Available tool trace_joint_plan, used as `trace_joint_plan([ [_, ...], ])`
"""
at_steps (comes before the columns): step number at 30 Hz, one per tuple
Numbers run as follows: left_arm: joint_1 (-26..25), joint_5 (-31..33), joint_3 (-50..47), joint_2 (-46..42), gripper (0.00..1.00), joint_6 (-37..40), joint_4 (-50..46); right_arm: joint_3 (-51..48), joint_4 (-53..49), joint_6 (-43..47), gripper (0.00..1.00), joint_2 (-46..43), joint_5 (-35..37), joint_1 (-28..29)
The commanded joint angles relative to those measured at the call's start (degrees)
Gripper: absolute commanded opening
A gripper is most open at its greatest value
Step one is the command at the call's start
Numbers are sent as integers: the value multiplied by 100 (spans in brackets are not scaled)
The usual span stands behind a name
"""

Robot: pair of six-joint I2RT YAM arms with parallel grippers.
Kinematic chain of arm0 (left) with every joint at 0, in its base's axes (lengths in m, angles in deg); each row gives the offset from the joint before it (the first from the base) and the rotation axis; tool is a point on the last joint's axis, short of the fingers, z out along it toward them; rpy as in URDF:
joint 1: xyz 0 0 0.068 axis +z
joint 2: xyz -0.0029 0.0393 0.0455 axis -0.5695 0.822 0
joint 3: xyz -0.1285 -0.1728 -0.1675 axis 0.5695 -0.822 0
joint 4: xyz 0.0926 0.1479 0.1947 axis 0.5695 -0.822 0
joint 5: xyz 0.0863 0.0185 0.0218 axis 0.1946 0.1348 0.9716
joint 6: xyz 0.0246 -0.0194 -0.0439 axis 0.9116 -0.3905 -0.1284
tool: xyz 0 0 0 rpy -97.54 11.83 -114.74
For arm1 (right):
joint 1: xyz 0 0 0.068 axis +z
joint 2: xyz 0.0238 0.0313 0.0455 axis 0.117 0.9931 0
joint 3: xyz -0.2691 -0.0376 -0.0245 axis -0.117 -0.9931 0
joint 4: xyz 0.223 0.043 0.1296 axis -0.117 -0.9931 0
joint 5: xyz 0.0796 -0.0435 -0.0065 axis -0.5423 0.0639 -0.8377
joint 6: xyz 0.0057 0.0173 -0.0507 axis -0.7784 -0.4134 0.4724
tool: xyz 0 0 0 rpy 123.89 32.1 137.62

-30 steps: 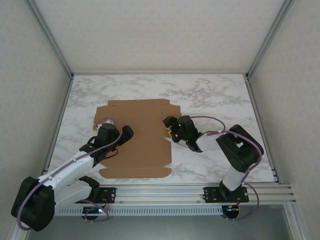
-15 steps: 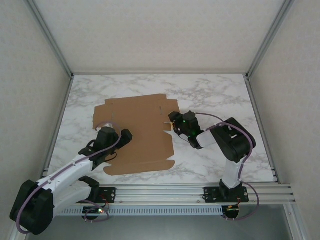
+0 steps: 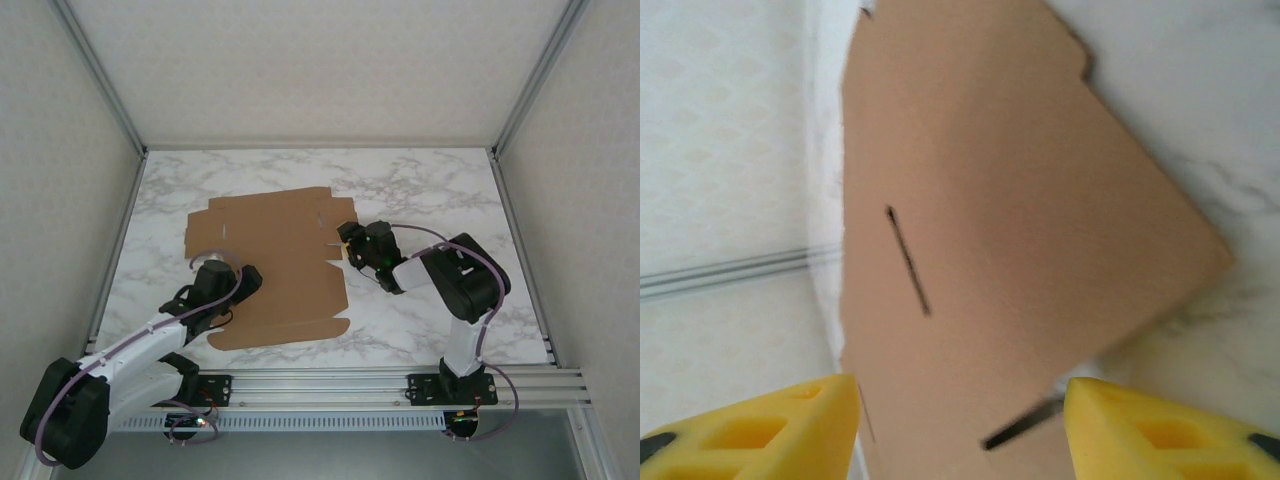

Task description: Fold the paper box

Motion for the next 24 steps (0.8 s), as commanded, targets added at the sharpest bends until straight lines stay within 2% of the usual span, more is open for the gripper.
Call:
trace_joint_plan([
  [1,-55,-25,-132,134,92,-87,284,154,-1244,347,59,-433,93,143],
  [10,-55,-344,-391,583,91,-139,749,302,-710,-136,66,116,-65,100],
  [24,-46,-355,-672,647,91,16,848,1271,-1609,271,70,484,79,-145],
])
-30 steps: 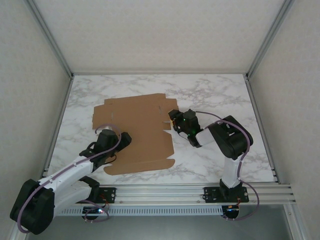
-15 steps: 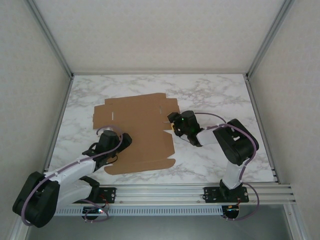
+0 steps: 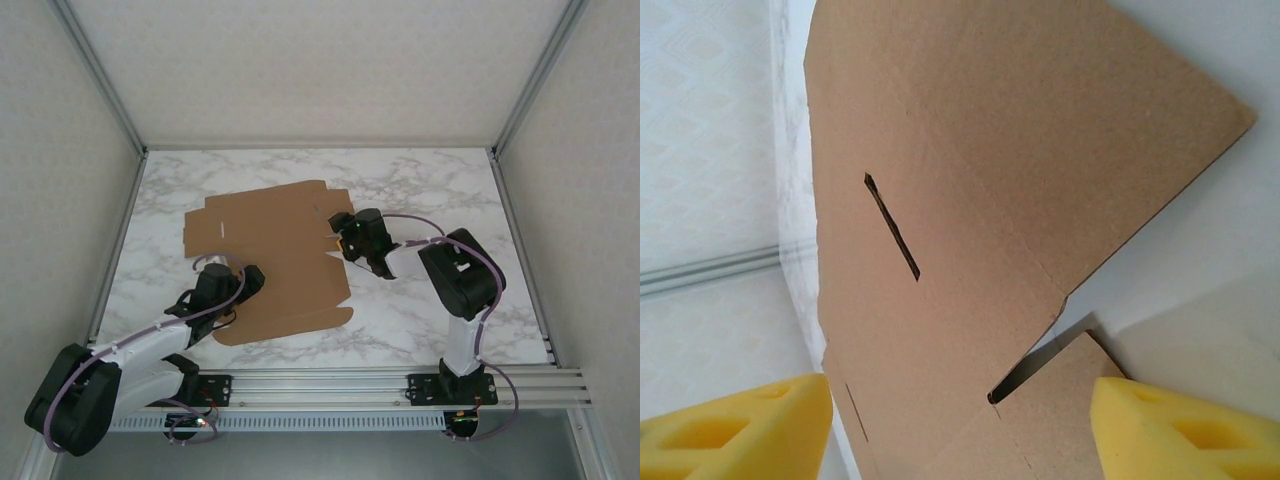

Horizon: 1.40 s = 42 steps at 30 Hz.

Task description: Fold the paper box

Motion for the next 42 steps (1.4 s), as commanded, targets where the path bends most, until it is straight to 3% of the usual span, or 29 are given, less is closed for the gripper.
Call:
trace_joint_plan([
  [1,-46,-254,-228,234,91,8,-446,289,-580,278,70,180,194,-174],
  [10,-46,-293,-217,499,90,89,-358,709,-959,478,71,365,141,-339],
  [20,-33,-366,-207,646,89,162,-284,954,36,520,75,835,83,-474],
  [31,13,-469,-223,874,89,173,-131,894,1890,381,69,1287,-523,-778],
  [42,23,-502,-227,978,88,172,-52,1182,2107,-123,64,1706,-848,-553],
])
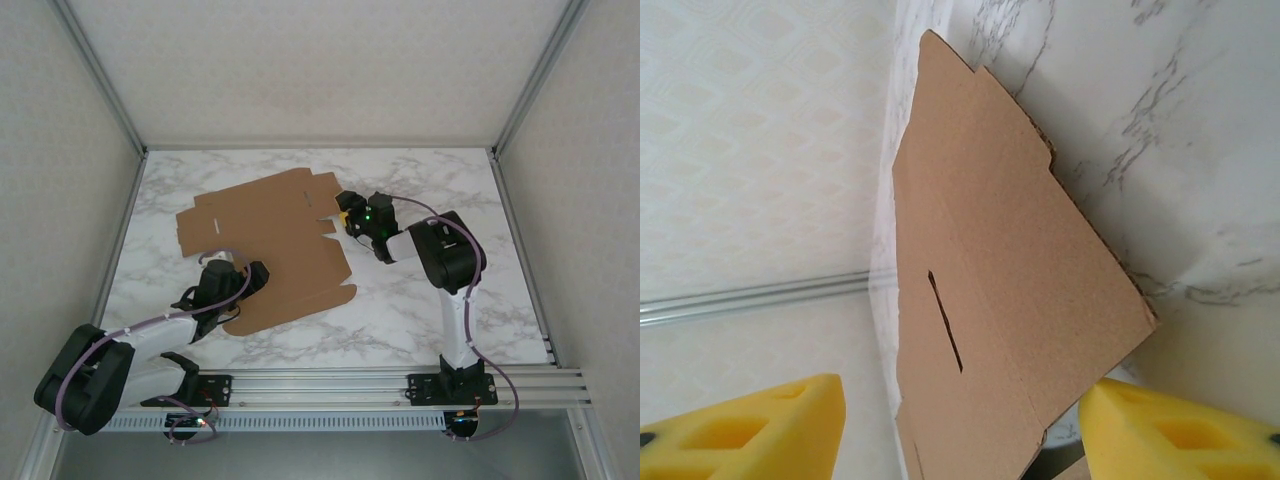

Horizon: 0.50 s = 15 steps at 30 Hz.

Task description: Fold the paper box

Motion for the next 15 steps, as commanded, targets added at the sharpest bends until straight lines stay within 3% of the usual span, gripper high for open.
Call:
trace_joint_plan([
  [1,16,-332,-278,294,88,-123,-901,290,206,-283,64,306,-40,217],
  [10,15,-314,-299,267,88,-126,-902,270,-1701,-622,61,-162,877,671],
  [15,20,-323,-321,226,88,-127,-912,681,-2315,-530,58,-84,870,695],
])
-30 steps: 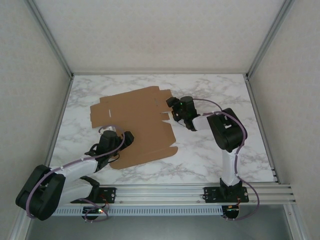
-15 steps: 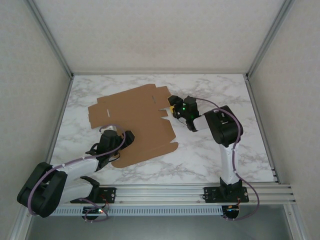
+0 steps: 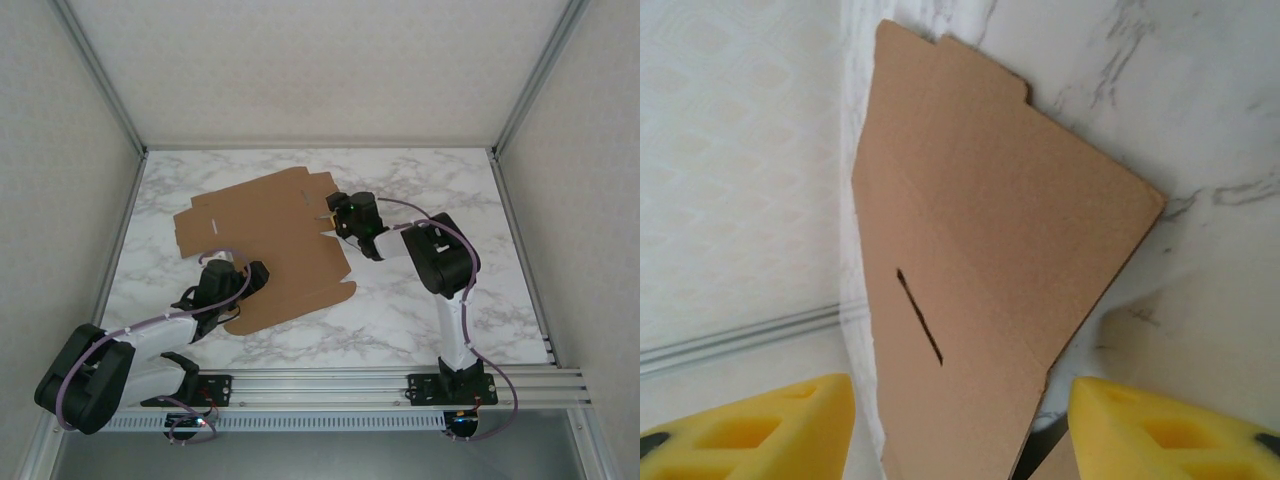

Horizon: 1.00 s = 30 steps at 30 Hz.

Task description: Fold the paper box

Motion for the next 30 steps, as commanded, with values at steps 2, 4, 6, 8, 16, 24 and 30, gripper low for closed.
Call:
trace_joint_plan([
  [2,11,-315,-332,163,88,-130,-947,247,-890,-149,56,101,-64,199],
  [4,11,-313,-341,158,88,-127,-950,338,-769,-118,53,182,-5,186],
  [6,11,-323,-341,182,88,-119,-939,363,-536,-42,47,257,70,156],
  [8,11,-331,-341,201,88,-118,-939,386,-169,-8,46,375,104,111],
  [16,20,-385,-327,338,87,-111,-864,1062,569,-197,40,1075,-453,-4],
  [24,20,-452,-348,509,86,-117,-736,1974,-1407,436,40,1033,-755,5],
  [30,20,-461,-375,448,85,-119,-710,2272,-2158,736,34,1156,-841,62],
])
